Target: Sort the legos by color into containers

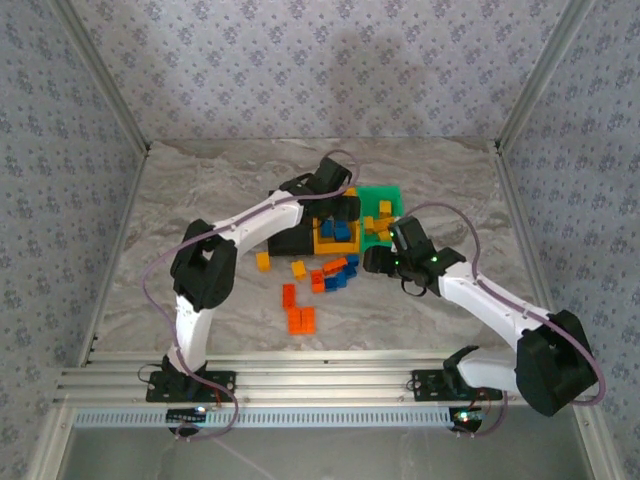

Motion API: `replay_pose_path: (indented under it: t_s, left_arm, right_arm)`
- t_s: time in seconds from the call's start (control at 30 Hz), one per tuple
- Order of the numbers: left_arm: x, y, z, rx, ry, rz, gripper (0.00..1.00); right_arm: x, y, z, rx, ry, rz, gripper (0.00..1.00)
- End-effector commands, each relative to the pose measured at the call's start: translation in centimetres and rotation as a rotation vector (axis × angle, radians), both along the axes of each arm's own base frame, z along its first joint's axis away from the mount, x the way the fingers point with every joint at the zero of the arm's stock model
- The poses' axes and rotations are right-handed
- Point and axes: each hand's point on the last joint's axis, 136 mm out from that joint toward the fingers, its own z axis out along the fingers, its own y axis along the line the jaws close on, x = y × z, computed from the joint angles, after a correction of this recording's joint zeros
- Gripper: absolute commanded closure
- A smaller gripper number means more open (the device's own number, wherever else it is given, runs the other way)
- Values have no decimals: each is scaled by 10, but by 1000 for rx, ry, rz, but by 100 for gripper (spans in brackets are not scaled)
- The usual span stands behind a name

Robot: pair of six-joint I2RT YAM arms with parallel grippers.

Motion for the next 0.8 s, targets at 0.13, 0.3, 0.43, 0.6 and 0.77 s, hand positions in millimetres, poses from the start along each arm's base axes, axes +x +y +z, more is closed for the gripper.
replay_pose_path:
  t_s: [0.13,0.3,0.43,0.6,0.77]
  left_arm:
    - [-35,20,87,-156,-118,-6,11]
    - [-95,56,77,-134,-122,-2,1]
    - [-137,94,51,-72,-99,40,1]
    - [-172,143,27,-68,-64,128,1]
    - [-190,181,19,-80,-83,224,1]
  right_arm:
    - [-19,53,-12,38,21,210,30]
    - [-21,83,-30,10,51,291,32]
    - [-14,89,-40,-21,58,274,33]
    - [-6,92,-50,-44,74,258,40]
    - [-7,92,-63,-70,113,252,47]
